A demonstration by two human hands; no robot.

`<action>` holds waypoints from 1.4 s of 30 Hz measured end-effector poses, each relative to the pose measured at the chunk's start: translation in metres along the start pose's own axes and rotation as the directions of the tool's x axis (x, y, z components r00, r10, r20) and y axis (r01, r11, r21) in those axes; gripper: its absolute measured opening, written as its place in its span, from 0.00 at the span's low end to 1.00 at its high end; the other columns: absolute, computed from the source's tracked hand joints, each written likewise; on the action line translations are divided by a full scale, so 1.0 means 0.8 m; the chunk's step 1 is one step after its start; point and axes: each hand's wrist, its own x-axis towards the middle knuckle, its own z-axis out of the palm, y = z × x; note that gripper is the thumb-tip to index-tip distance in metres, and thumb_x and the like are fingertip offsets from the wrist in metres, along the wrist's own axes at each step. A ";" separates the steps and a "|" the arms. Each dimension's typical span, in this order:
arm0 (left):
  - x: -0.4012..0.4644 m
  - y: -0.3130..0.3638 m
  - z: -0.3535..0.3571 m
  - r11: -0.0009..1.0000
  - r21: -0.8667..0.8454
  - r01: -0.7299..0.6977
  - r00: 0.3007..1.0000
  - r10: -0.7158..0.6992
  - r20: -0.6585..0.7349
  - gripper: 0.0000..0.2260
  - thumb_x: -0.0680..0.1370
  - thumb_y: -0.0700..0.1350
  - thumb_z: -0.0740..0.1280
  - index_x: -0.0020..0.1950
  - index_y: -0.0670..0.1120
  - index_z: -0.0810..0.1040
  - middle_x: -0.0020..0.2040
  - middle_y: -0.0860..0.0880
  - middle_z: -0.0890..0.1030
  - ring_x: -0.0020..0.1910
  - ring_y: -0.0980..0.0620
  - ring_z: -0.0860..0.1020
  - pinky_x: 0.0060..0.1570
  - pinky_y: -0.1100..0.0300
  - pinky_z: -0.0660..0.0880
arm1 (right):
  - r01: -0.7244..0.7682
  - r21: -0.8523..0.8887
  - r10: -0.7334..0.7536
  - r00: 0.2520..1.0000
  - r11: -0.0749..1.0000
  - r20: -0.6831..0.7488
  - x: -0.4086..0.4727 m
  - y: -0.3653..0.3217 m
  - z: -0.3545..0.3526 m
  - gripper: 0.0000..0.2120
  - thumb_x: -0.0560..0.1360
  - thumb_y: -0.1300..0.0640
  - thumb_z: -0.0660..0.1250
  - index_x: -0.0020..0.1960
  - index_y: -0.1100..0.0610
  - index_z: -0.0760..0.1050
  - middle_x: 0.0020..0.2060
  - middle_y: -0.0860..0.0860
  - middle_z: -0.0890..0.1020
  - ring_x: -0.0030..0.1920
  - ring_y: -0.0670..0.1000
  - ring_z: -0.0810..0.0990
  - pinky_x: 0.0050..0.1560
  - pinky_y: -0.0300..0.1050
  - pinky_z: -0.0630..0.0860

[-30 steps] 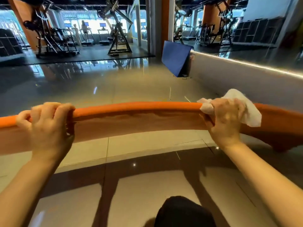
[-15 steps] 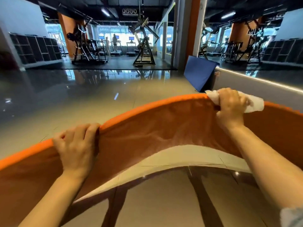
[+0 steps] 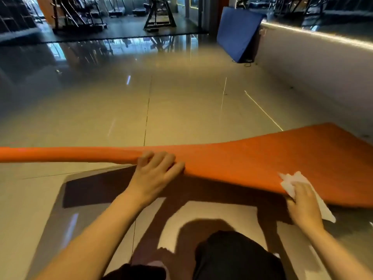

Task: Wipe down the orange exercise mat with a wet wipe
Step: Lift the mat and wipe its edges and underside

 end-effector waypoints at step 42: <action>-0.095 -0.085 -0.149 -0.477 -0.561 0.676 -0.326 -0.877 0.353 0.51 0.67 0.38 0.72 0.81 0.55 0.45 0.64 0.46 0.77 0.55 0.47 0.80 0.56 0.43 0.79 | 0.092 0.324 -0.228 0.881 0.942 0.414 -0.135 -0.159 0.052 0.03 0.78 0.56 0.70 0.46 0.52 0.81 0.50 0.52 0.83 0.49 0.55 0.78 0.46 0.51 0.71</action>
